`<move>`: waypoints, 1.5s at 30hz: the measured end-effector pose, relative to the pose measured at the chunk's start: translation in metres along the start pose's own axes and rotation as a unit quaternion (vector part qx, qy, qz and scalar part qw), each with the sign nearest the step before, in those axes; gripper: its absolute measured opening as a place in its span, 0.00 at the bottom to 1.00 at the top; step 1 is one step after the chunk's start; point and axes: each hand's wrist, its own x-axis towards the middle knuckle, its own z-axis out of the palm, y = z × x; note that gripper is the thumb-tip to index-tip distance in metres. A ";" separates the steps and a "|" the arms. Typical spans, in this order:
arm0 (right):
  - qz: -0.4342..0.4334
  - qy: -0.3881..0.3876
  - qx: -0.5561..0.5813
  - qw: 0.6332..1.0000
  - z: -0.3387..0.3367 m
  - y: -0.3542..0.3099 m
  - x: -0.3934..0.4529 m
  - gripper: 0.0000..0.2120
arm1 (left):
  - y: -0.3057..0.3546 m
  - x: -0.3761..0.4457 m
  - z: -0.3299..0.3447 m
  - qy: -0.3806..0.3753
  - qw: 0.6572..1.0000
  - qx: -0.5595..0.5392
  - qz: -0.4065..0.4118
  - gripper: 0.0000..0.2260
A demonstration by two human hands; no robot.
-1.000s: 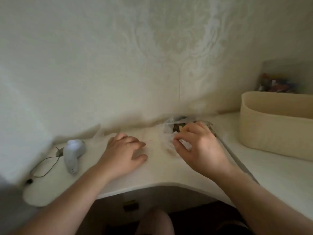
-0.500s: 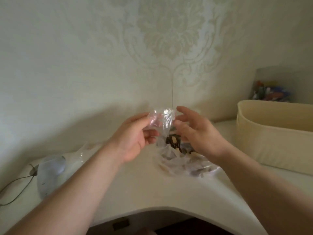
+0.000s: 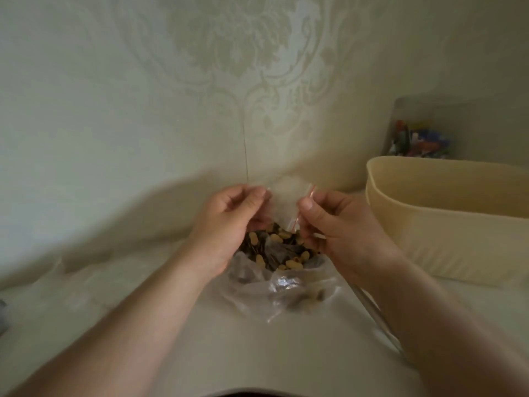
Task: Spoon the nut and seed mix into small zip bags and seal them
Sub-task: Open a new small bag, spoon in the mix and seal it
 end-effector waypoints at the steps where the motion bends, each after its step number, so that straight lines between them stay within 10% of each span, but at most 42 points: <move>1: 0.000 -0.004 0.004 1.000 0.000 -0.001 -0.001 0.11 | -0.001 -0.002 -0.002 0.006 1.000 -0.008 0.001 0.09; 9: 0.010 -0.012 0.027 0.999 0.002 -0.006 -0.006 0.18 | -0.003 -0.006 -0.020 0.050 0.998 0.036 -0.009 0.10; 12: -0.007 0.002 0.037 0.999 0.004 -0.008 -0.008 0.20 | -0.004 -0.006 -0.027 0.118 0.969 0.190 0.102 0.16; 15: -0.028 -0.012 0.025 0.999 0.009 -0.008 -0.010 0.16 | 0.006 -0.016 -0.026 0.030 0.928 0.288 0.234 0.10; 22: -0.037 -0.060 -0.006 0.997 0.014 -0.002 -0.016 0.08 | 0.008 -0.028 -0.007 -0.121 0.979 0.154 0.057 0.10; 29: -0.048 -0.001 -0.090 0.995 0.012 -0.004 -0.017 0.12 | 0.004 -0.025 -0.010 -0.041 0.967 0.219 0.120 0.07; 34: -0.166 0.109 -0.348 0.916 0.010 0.003 -0.018 0.10 | 0.007 -0.025 -0.012 -0.006 0.890 0.364 0.274 0.08; 40: -0.098 0.035 -0.184 0.977 0.013 -0.003 -0.018 0.11 | 0.003 -0.031 -0.011 -0.152 0.929 0.311 0.130 0.35; 45: -0.101 -0.011 -0.254 0.962 -0.006 -0.009 -0.012 0.09 | 0.003 -0.028 -0.013 -0.133 0.927 0.331 0.120 0.29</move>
